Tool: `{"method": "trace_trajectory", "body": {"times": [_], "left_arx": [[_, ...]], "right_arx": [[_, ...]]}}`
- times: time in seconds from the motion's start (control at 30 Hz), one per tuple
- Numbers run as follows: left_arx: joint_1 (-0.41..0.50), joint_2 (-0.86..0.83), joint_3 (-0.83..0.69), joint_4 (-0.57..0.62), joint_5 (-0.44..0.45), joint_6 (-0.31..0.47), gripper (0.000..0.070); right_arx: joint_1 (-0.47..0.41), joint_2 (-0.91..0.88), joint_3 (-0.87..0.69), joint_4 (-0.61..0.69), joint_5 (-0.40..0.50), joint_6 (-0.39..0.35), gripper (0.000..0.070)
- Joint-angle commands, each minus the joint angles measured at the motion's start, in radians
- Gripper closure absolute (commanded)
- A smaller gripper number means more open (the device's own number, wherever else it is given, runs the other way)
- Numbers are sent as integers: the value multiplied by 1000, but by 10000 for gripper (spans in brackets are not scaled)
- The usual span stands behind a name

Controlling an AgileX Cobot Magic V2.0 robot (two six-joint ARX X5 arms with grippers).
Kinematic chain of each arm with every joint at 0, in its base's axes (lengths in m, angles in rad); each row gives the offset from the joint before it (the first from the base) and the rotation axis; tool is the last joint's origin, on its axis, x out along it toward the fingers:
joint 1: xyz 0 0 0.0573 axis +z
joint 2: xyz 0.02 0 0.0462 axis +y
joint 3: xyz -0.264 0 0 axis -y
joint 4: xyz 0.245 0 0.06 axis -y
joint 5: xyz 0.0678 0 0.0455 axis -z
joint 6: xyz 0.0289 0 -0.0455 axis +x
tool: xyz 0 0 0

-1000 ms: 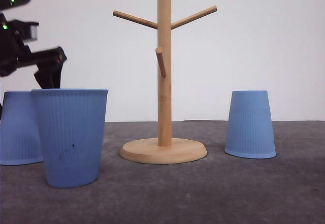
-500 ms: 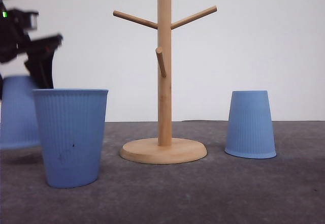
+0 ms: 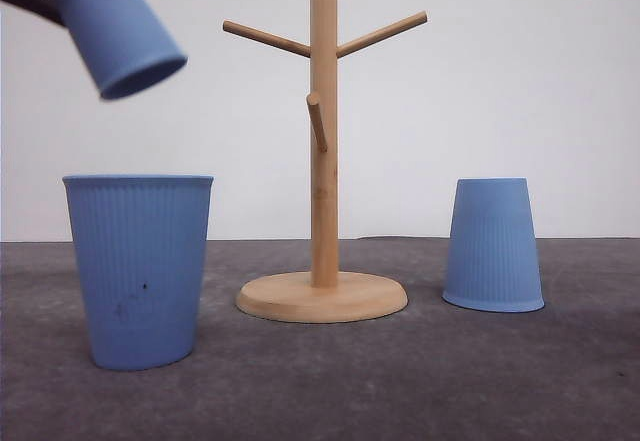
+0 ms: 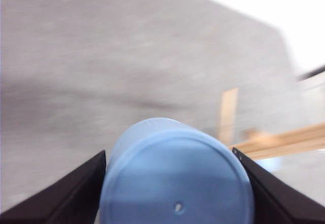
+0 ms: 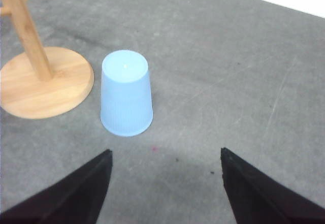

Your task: Place three cups

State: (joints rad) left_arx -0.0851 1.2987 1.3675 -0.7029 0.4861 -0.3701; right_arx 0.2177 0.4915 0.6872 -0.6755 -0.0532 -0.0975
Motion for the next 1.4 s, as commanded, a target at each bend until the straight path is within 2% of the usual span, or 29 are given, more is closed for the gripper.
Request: {"method": "trace_trajectory", "body": {"times": [0.0, 0.1, 0.27, 0.4, 0.67, 0.9, 0.93, 1.03, 1.07, 1.37], "left_arx": [[23, 10, 20, 24, 97, -82, 308], [57, 16, 20, 81, 215, -164, 308], [49, 56, 20, 213, 313, -296, 308], [1, 122, 20, 255, 354, -351, 308], [-86, 235, 20, 316, 357, -380, 308], [-120, 287, 20, 334, 356, -398, 302], [-122, 289, 20, 334, 354, -398, 286], [-124, 290, 20, 334, 346, -398, 134], [-124, 290, 20, 333, 346, -397, 105], [-123, 290, 20, 297, 388, -343, 96]], "right_arx": [[9, 3, 13, 25, -2, 12, 269], [17, 3, 13, 46, -2, 12, 269], [33, 3, 13, 52, -2, 12, 269], [45, 3, 13, 52, -2, 12, 269], [63, 3, 13, 52, -2, 12, 269], [63, 3, 13, 54, -2, 12, 269], [63, 3, 13, 54, -2, 12, 269], [63, 3, 13, 54, -2, 12, 269], [63, 3, 13, 54, -2, 12, 269], [63, 3, 13, 54, -2, 12, 269]]}}
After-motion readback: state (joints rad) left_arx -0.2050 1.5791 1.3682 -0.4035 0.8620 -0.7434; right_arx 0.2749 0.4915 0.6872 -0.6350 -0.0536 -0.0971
